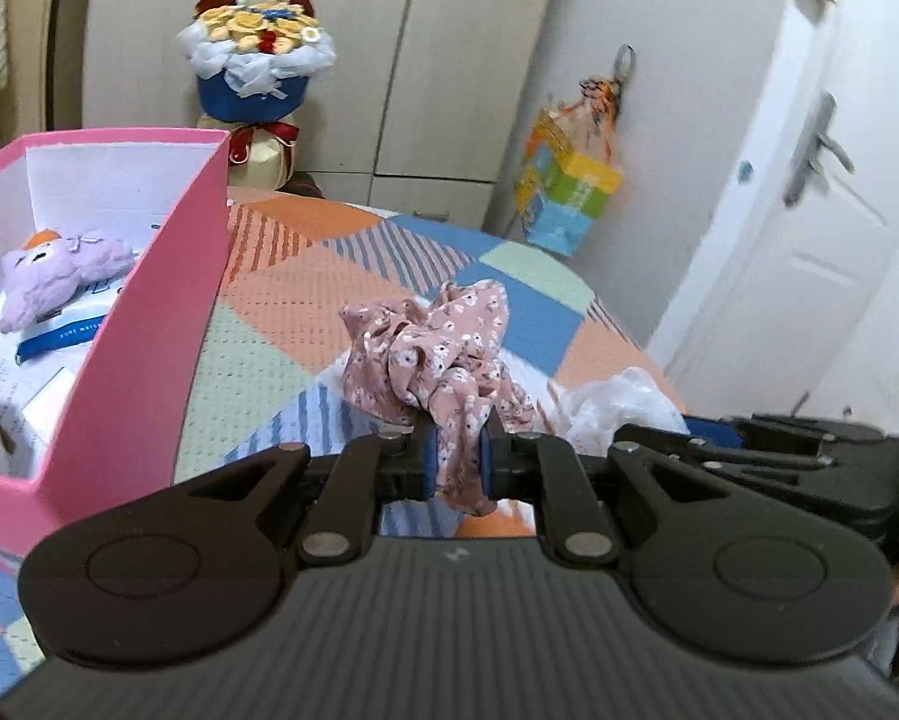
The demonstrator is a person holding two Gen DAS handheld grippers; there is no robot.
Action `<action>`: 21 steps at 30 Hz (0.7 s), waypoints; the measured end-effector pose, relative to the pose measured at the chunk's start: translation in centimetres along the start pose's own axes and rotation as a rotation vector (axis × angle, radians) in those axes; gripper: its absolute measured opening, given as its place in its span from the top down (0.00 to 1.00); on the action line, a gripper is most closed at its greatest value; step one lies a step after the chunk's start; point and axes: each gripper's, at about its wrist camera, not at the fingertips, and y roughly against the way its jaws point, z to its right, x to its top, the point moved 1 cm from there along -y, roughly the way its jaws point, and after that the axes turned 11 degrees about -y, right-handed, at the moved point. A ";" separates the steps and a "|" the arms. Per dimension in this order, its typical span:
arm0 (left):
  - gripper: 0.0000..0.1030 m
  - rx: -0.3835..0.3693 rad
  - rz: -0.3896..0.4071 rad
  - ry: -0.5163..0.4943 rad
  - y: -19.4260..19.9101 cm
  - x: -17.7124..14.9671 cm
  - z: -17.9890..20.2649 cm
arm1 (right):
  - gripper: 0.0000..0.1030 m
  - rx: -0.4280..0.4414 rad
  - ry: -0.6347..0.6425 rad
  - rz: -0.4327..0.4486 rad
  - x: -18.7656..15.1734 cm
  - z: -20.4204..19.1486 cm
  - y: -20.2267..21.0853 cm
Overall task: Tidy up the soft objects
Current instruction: 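Carry the scrunchie and mesh puff over the pink box with both grippers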
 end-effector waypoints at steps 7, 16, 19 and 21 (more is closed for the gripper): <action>0.88 -0.038 0.012 -0.091 4.1 -1.6 -0.6 | 0.69 0.057 -0.008 -0.060 -2.6 -1.9 2.4; 0.88 -0.142 0.013 -0.071 9.3 -2.1 -3.7 | 0.69 0.179 0.087 -0.156 -2.8 -6.1 4.7; 0.88 -0.165 0.026 -0.056 11.7 -1.3 -5.0 | 0.68 0.240 0.114 -0.170 -1.8 -7.8 5.3; 0.88 -0.150 0.024 -0.065 12.9 -0.7 -5.7 | 0.68 0.319 0.124 -0.183 -0.9 -9.0 5.7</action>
